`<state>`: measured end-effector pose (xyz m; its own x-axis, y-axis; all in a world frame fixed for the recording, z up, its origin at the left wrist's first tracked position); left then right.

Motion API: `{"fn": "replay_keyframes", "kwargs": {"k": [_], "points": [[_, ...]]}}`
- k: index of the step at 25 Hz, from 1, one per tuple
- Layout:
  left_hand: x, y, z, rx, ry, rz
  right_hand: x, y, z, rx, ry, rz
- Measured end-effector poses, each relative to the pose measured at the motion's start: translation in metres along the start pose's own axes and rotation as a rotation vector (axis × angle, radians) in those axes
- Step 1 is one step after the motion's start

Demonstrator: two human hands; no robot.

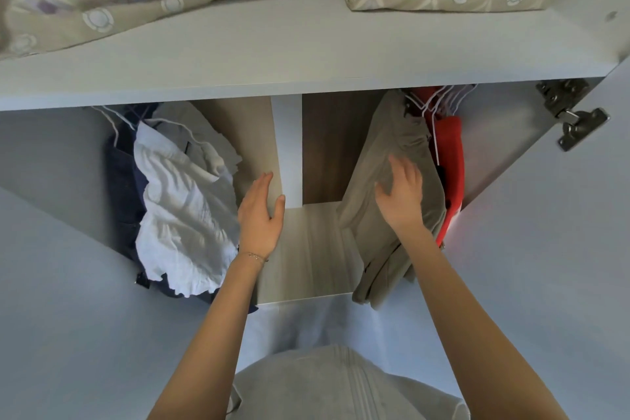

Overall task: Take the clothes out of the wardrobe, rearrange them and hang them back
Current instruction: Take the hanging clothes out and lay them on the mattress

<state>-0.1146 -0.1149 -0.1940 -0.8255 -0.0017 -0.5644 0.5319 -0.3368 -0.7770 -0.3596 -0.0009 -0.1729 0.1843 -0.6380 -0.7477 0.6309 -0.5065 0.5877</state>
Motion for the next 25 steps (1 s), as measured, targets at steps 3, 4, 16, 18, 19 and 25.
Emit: {"fn": "replay_keyframes", "kwargs": {"k": [3, 4, 16, 18, 19, 25], "points": [[0.005, 0.0, 0.005, 0.009, 0.005, -0.002, 0.004, -0.027, 0.026, 0.048, 0.024, -0.169], [0.007, 0.002, 0.006, 0.014, 0.007, -0.001, 0.004, -0.034, 0.032, 0.049, 0.019, -0.211], [0.009, 0.02, 0.013, -0.033, 0.043, 0.005, 0.006, -0.047, 0.085, 0.31, -0.046, 0.017], [0.007, 0.026, 0.014, -0.048, 0.048, 0.007, 0.013, -0.046, 0.086, 0.363, -0.03, 0.082], [0.007, 0.029, 0.015, -0.058, 0.056, 0.01, 0.017, -0.043, 0.086, 0.373, -0.041, 0.123], [-0.007, 0.047, 0.023, -0.078, 0.016, -0.006, 0.014, -0.014, 0.077, 0.251, -0.163, 0.224]]}}
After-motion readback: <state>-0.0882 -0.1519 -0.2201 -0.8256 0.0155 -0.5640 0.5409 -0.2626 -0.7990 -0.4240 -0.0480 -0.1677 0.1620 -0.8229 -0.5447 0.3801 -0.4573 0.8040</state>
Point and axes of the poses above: each hand's wrist, its own z-axis towards the middle knuckle, its own x-axis out of the palm, y = z × x, the point moved 5 cm from there along z, towards the middle knuckle, and after that the axes turned 14 degrees about -y, right-handed, at the moved point
